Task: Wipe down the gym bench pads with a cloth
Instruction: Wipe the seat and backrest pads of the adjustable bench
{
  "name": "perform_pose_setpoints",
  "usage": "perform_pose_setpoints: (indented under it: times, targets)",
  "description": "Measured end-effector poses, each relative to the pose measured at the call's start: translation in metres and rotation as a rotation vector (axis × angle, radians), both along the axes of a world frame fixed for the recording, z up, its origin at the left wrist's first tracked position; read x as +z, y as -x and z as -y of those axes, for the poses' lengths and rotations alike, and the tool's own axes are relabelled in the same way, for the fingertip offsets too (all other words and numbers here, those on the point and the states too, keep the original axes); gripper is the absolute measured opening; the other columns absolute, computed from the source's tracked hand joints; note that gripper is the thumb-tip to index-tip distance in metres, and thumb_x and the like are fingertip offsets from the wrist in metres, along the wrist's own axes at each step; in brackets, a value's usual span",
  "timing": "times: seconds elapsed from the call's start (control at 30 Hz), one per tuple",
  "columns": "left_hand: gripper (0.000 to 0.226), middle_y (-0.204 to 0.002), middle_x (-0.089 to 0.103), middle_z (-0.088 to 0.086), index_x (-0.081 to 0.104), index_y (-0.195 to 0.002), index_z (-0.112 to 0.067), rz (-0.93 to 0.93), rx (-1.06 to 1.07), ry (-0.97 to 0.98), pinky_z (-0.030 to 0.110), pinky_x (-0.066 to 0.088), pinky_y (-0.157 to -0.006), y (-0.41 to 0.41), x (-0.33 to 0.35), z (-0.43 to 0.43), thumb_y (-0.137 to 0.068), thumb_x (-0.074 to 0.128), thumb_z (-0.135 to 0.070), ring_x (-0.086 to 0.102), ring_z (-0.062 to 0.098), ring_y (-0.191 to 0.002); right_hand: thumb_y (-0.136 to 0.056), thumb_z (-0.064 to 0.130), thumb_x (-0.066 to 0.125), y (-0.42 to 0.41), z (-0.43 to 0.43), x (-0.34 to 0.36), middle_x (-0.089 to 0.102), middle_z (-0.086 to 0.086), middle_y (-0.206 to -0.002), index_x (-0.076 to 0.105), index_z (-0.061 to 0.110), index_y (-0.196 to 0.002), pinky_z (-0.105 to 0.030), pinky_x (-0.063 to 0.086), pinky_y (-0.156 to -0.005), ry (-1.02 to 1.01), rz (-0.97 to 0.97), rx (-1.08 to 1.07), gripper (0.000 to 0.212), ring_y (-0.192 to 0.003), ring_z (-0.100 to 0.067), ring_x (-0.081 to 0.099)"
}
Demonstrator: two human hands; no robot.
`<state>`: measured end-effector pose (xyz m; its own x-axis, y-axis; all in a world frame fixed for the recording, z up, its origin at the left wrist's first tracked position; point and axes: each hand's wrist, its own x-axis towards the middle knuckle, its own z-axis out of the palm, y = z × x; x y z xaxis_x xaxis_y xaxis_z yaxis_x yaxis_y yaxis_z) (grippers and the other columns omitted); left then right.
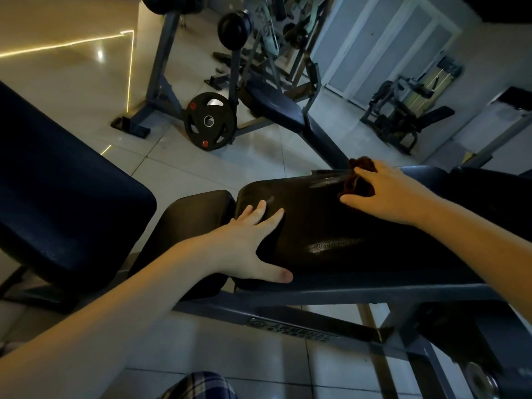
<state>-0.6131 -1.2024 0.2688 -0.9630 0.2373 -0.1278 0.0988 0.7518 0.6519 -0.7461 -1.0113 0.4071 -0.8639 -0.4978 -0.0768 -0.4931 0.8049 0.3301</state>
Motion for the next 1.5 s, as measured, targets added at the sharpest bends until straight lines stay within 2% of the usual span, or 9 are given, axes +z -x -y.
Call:
perform_pose_setpoints:
  times: [0.2, 0.33, 0.47, 0.6, 0.7, 0.97, 1.27, 1.4, 1.5]
  targets:
    - [0.11, -0.153, -0.037, 0.001, -0.023, -0.148, -0.035, -0.003, -0.002, 0.013, 0.042, -0.009, -0.117, 0.001, -0.003, -0.003, -0.079, 0.055, -0.071, -0.028, 0.024, -0.143, -0.098, 0.029, 0.046, 0.0, 0.013, -0.004, 0.04, -0.009, -0.143, 0.061, 0.013, -0.117, -0.037, 0.044, -0.099, 0.078, 0.117, 0.066, 0.028, -0.12, -0.028, 0.05]
    - [0.117, -0.151, -0.04, 0.002, -0.029, -0.146, -0.033, -0.042, 0.026, 0.048, 0.041, -0.015, -0.114, -0.004, -0.009, -0.01, -0.075, 0.054, -0.076, -0.034, 0.025, -0.14, -0.1, 0.022, 0.044, -0.007, 0.024, -0.01, 0.054, -0.003, -0.12, 0.054, 0.014, -0.122, -0.012, 0.037, -0.063, 0.152, 0.16, 0.066, 0.026, -0.08, -0.005, 0.055]
    - [0.121, -0.151, -0.04, 0.005, -0.033, -0.144, -0.029, -0.082, 0.033, 0.127, 0.041, -0.016, -0.112, -0.006, -0.011, -0.015, -0.074, 0.051, -0.08, -0.033, 0.028, -0.14, -0.1, 0.024, 0.044, -0.014, 0.059, -0.033, 0.037, -0.007, -0.147, 0.047, 0.011, -0.136, -0.024, 0.042, -0.096, 0.118, 0.186, 0.103, 0.039, -0.113, -0.018, 0.053]
    - [0.12, -0.149, -0.042, 0.007, -0.036, -0.141, -0.02, -0.087, 0.013, 0.169, 0.042, -0.012, -0.116, -0.01, -0.011, -0.012, -0.076, 0.045, -0.08, -0.033, 0.029, -0.14, -0.098, 0.019, 0.046, -0.016, 0.101, -0.066, 0.05, -0.003, -0.119, 0.058, 0.01, -0.111, -0.017, 0.042, -0.08, 0.18, 0.289, 0.215, 0.02, -0.084, -0.004, 0.049]
    - [0.122, -0.146, -0.044, 0.008, -0.04, -0.133, -0.011, -0.086, 0.024, 0.184, 0.038, -0.014, -0.115, -0.015, -0.013, -0.012, -0.077, 0.043, -0.08, -0.034, 0.027, -0.139, -0.097, 0.018, 0.048, -0.014, 0.121, -0.084, 0.055, -0.004, -0.111, 0.06, 0.008, -0.107, -0.021, 0.045, -0.081, 0.189, 0.31, 0.254, 0.019, -0.087, -0.009, 0.055]
    - [0.12, -0.145, -0.043, 0.006, -0.039, -0.136, -0.009, -0.147, 0.091, 0.183, 0.042, -0.011, -0.12, -0.023, -0.016, -0.016, -0.08, 0.04, -0.08, -0.036, 0.025, -0.137, -0.099, 0.027, 0.042, -0.018, 0.122, -0.081, 0.047, -0.008, -0.134, 0.061, 0.008, -0.118, -0.041, 0.03, -0.113, -0.092, 0.186, 0.351, 0.034, -0.122, -0.02, 0.043]
    - [0.114, -0.141, -0.048, 0.002, -0.04, -0.131, -0.018, -0.112, 0.078, 0.207, 0.028, -0.024, -0.105, -0.021, -0.012, -0.014, -0.059, 0.019, -0.084, -0.037, 0.022, -0.138, -0.099, 0.026, 0.044, -0.011, 0.057, -0.017, 0.013, 0.0, -0.16, 0.035, 0.024, -0.147, -0.033, 0.035, -0.113, -0.101, 0.227, 0.154, 0.049, -0.137, -0.018, 0.036]
    - [0.115, -0.141, -0.048, 0.0, -0.04, -0.13, -0.021, -0.091, 0.064, 0.167, 0.028, -0.022, -0.106, -0.021, -0.008, -0.013, -0.057, 0.021, -0.086, -0.039, 0.019, -0.136, -0.099, 0.023, 0.046, 0.003, 0.028, 0.012, 0.024, 0.001, -0.156, 0.039, 0.025, -0.145, -0.011, 0.044, -0.075, -0.06, 0.173, 0.052, 0.047, -0.092, -0.001, 0.054]
    - [0.112, -0.135, -0.05, -0.003, -0.041, -0.126, -0.024, -0.095, 0.051, 0.158, 0.028, -0.023, -0.105, -0.021, -0.01, -0.012, -0.058, 0.022, -0.086, -0.042, 0.018, -0.131, -0.099, 0.018, 0.046, 0.005, 0.023, 0.01, 0.052, -0.003, -0.127, 0.046, 0.017, -0.136, -0.008, 0.041, -0.057, 0.077, 0.175, 0.001, 0.038, -0.075, -0.001, 0.054]
